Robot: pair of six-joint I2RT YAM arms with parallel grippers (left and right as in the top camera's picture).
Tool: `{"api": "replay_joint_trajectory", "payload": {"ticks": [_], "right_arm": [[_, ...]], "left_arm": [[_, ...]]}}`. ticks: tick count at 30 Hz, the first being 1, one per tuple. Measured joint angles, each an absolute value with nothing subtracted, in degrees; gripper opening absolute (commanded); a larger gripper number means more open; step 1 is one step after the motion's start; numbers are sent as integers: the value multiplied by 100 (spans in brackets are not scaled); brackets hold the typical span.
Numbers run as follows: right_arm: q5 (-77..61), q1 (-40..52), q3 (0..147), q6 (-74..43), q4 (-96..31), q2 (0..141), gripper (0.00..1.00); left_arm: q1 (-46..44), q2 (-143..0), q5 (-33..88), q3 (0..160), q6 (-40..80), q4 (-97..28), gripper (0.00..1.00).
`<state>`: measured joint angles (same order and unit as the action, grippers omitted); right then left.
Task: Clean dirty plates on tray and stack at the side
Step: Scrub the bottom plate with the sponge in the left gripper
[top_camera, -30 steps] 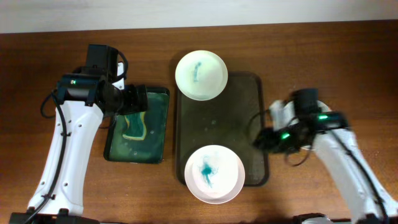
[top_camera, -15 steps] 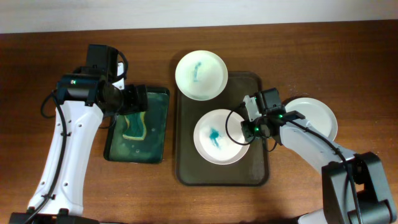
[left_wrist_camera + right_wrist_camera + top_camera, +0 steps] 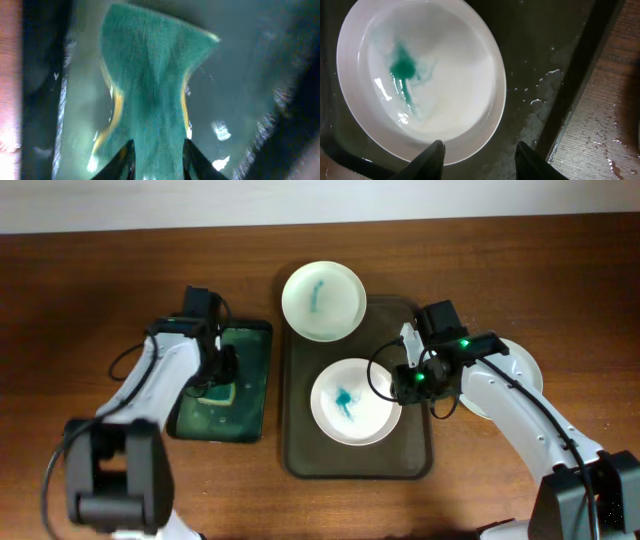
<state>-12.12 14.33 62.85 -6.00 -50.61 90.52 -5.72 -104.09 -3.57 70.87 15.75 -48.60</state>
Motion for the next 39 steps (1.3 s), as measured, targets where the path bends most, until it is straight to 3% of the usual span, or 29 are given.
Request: {"api": "replay_joint_trajectory", "payload": {"ticks": [2, 6, 7, 8, 9, 11, 13, 15, 16, 17, 20, 21, 29, 31, 32, 33, 39], "right_arm": [[-1210, 1433, 6285, -655, -5240, 9052, 47], [-1194, 923, 6285, -1125, -5332, 9052, 47], [-1188, 733, 6285, -1179, -5365, 9052, 47], [-1212, 569, 6285, -1177, -5404, 9052, 47], [-1229, 499, 6285, -1133, -5419, 9052, 47], [-1288, 499, 6285, -1033, -5516, 9052, 47], [-1317, 502, 6274, -1007, -5553, 9056, 47], [-1347, 502, 6235, -1004, -5542, 9061, 47], [-1402, 502, 6173, -1002, -5511, 9072, 47], [-1468, 502, 6106, -1002, -5391, 9091, 47], [-1553, 502, 6016, -1000, -5221, 9096, 47], [-1656, 502, 6007, -821, -5133, 9098, 43], [-2071, 615, 5743, -399, -4257, 9382, 37], [-1979, 858, 5645, -454, -4062, 9688, 23], [-1861, 998, 5618, -543, -3837, 9887, 8], [-1785, 1076, 5618, -617, -3730, 10029, 4], [-1444, 1245, 5636, -1361, -3642, 10165, 4]], "left_arm": [[-576, -10866, -419, 7039, 1627, -4593, 0], [-576, -10969, -471, 7057, 1675, -4519, 0], [-576, -10995, -421, 7124, 1669, -4606, 2], [-567, -11021, -322, 7249, 1667, -4851, 20], [-554, -11048, -204, 7474, 1653, -5129, 47], [-550, -11054, -14, 7725, 1566, -5494, 56], [-550, -11054, -54, 7787, 1514, -5535, 55], [-550, -11054, -353, 7784, 1507, -5492, 48], [-550, -11054, -552, 7749, 1494, -5264, 36], [-550, -11076, -674, 7605, 1476, -4969, 0], [-554, -11194, -491, 7387, 1470, -4659, 0], [-548, -11196, -451, 7389, 1470, -4696, 0], [-910, -10949, 567, 8512, 1409, -5883, 0], [-1476, -10763, 956, 8560, 1413, -5631, 0], [-1833, -10757, 1083, 8562, 1439, -5505, 0], [-2073, -10757, 1160, 8562, 1511, -5437, 0], [-3057, -11257, 1363, 8562, 2198, -4810, 0]]}}
